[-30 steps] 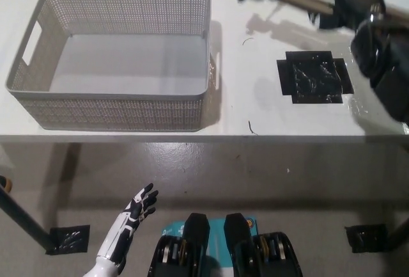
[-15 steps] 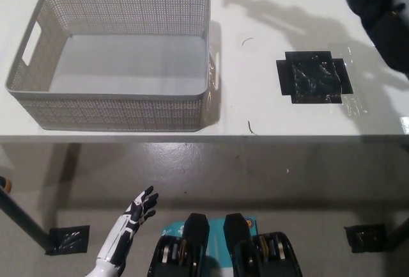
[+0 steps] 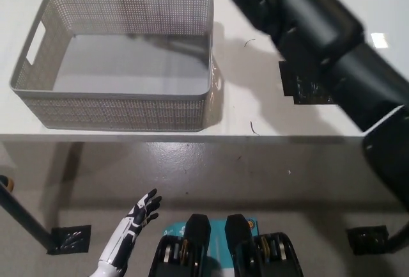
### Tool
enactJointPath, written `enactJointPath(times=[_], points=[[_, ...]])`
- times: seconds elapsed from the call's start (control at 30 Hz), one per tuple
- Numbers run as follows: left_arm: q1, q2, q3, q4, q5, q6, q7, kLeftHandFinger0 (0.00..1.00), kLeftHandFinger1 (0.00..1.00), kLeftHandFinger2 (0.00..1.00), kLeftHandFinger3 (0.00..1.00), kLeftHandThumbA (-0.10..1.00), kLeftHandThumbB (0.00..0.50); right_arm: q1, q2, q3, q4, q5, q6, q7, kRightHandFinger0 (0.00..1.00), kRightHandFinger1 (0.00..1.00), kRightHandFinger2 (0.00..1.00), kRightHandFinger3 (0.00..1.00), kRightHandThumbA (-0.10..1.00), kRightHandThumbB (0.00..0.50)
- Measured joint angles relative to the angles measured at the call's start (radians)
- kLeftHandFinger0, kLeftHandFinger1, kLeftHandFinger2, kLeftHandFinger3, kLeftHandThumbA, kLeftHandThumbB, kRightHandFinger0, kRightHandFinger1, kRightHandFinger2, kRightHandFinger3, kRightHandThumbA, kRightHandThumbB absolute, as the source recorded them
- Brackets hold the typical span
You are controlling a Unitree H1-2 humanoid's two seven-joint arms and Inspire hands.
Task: The robot uses its right hand to pick the tripod on the desk and places it into a rectangular container on the left.
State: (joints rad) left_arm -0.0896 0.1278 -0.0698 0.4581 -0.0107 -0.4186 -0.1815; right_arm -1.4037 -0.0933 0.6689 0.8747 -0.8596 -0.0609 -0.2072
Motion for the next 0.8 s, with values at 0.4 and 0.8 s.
enactJointPath(times=[0.4,0.8], points=[[0.002,0.002,-0.005,0.004,0.001,-0.005,-0.008,1.0,1.0,1.0,1.0,1.0,0.5,0.012,0.11,0.138,0.295,-0.073,-0.04,-0.095,0.0,0.0,0.17,0.43,-0.1,0.342],[-0.003,0.01,-0.024,0.015,0.001,-0.006,-0.016,1.0,1.0,1.0,1.0,1.0,0.5,0.052,0.147,0.2,0.358,-0.124,-0.041,-0.129,0.0,0.0,0.27,0.45,-0.1,0.356]])
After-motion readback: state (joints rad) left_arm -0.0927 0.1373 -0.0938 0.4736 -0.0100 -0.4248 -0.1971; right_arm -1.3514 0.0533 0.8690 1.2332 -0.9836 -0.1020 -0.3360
